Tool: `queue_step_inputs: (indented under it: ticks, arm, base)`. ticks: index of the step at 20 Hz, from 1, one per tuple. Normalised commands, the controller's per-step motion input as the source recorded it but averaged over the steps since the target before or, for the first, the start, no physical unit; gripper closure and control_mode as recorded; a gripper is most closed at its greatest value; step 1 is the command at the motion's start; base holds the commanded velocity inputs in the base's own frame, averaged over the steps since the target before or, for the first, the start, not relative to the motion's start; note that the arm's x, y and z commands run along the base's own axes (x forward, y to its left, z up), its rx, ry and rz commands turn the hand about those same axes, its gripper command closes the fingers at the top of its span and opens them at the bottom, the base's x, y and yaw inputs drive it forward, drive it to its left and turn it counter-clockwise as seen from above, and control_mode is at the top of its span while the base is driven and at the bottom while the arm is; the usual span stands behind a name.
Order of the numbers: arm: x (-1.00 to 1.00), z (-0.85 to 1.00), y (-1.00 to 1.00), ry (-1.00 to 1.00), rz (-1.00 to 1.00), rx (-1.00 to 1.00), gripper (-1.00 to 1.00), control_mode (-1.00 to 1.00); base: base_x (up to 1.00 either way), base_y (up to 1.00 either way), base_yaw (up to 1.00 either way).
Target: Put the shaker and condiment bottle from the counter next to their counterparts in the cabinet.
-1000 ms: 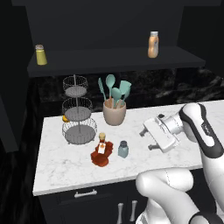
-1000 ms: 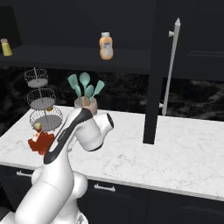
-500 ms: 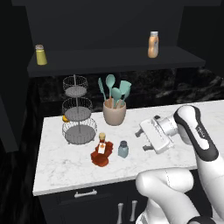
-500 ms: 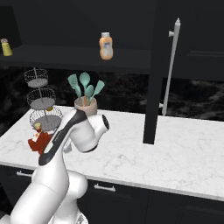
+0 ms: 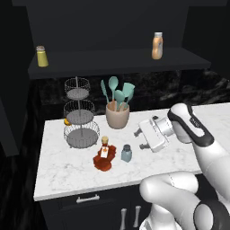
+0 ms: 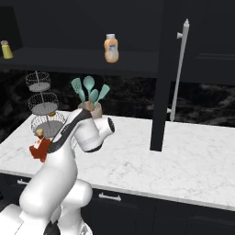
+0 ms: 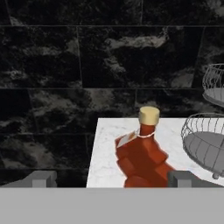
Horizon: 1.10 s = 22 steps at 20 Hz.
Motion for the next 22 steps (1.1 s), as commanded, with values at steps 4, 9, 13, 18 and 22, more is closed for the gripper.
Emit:
queue_step_inputs:
  ticks: [4, 9, 13, 18, 22]
  arm:
    - [0.02, -0.33, 0.0, 0.06, 0.0, 0.0, -1.0, -1.0]
    - [0.0, -0.14, 0.0, 0.03, 0.0, 0.0, -1.0, -1.0]
    - [0.0, -0.01, 0.02, 0.05, 0.0, 0.0, -1.0, -1.0]
    - [0.0, -0.05, 0.11, 0.09, 0.0, 0.0, -1.0, -1.0]
    - [-0.05, -0.14, 0.08, 0.1, 0.0, 0.0, -1.0, -1.0]
  base:
    - [0.0, 0.0, 0.0]
    - [0.0, 0.0, 0.0]
    - [0.0, 0.0, 0.0]
    - [0.0, 0.0, 0.0]
    - [0.0, 0.0, 0.0]
